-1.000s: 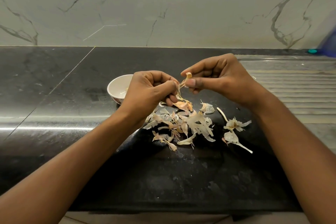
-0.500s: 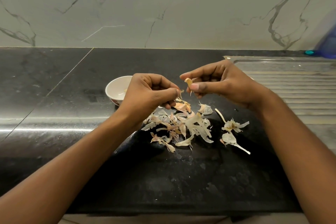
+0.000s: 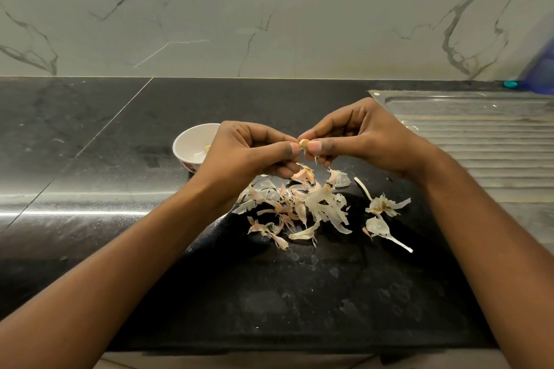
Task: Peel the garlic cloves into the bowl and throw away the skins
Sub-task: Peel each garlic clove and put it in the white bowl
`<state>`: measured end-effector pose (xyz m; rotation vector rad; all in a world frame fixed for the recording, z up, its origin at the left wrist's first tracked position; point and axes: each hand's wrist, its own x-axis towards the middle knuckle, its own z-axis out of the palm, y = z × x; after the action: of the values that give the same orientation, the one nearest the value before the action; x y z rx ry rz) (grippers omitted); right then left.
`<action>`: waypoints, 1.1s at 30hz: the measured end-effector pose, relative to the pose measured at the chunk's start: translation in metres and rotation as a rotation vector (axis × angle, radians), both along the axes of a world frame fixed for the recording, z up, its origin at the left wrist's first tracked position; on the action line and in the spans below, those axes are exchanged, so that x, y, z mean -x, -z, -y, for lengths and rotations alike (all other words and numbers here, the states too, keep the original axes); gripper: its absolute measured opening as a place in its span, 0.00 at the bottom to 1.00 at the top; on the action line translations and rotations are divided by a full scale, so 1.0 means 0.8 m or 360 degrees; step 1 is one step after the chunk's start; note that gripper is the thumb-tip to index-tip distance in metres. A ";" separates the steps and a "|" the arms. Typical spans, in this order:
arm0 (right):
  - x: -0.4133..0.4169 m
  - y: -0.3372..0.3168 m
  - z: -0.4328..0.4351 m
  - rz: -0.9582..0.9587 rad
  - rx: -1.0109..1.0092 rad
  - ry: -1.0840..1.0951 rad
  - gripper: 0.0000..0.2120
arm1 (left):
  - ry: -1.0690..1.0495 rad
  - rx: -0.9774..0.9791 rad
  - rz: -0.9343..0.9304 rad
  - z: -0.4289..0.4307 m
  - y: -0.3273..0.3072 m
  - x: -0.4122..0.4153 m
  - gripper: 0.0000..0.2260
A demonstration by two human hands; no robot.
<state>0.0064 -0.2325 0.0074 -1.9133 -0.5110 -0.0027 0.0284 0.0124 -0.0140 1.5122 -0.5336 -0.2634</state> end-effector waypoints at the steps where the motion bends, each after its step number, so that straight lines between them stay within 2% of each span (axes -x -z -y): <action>1: 0.000 0.000 -0.001 0.0017 0.0002 -0.0001 0.11 | 0.0007 0.0008 -0.0015 0.000 0.000 0.000 0.05; 11: 0.000 0.002 -0.008 0.0058 -0.0027 0.0003 0.11 | -0.0044 0.0032 -0.0012 0.005 0.002 0.000 0.03; 18: 0.003 0.000 -0.007 0.0007 -0.0227 -0.0017 0.09 | -0.0089 -0.0039 0.0028 0.006 -0.001 0.001 0.06; 33: -0.004 0.001 0.002 0.0021 -0.0285 -0.0022 0.08 | -0.0124 -0.0081 0.0042 0.005 -0.006 0.003 0.08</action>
<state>0.0092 -0.2342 0.0069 -1.7354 -0.5156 -0.0503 0.0259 0.0082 -0.0089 1.5840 -0.4909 -0.1983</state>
